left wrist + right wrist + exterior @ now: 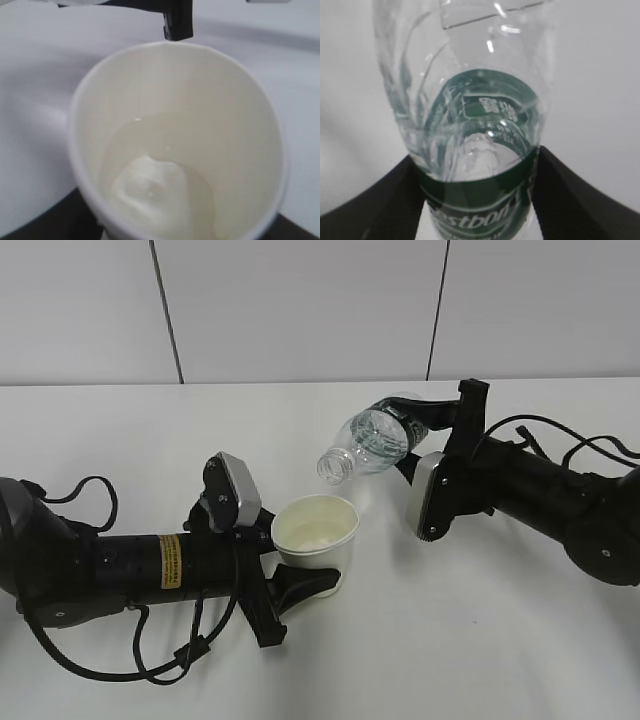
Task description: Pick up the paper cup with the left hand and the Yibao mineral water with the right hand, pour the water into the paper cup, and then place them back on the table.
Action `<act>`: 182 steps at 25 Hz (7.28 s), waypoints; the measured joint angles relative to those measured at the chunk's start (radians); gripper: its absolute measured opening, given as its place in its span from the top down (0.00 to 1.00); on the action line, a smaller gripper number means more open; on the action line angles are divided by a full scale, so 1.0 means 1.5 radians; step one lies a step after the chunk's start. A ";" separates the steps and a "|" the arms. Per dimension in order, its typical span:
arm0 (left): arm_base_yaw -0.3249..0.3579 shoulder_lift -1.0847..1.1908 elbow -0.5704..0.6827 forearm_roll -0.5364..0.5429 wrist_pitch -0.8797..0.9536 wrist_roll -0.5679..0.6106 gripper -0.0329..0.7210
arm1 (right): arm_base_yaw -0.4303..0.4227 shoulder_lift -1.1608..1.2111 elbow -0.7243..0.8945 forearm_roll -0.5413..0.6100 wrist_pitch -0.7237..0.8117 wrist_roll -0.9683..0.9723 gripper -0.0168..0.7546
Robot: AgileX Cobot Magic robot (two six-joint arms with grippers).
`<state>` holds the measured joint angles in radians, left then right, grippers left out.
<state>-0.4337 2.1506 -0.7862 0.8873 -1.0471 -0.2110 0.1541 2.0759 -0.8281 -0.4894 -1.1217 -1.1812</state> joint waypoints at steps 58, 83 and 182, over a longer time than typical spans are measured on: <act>0.105 -0.026 0.000 -0.234 0.028 0.074 0.39 | 0.000 0.037 0.000 -0.035 0.106 0.887 0.39; 0.105 0.016 0.000 -0.237 0.000 0.095 0.33 | 0.000 0.074 -0.001 -0.036 0.058 0.854 0.35; 0.105 -0.462 0.012 -0.349 0.986 -0.028 0.30 | 0.000 -0.380 0.188 -0.115 0.505 1.116 0.21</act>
<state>-0.2757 1.4582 -0.7677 0.3643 0.4314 -0.2528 0.1541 1.5053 -0.5455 -0.6619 -0.3635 0.4921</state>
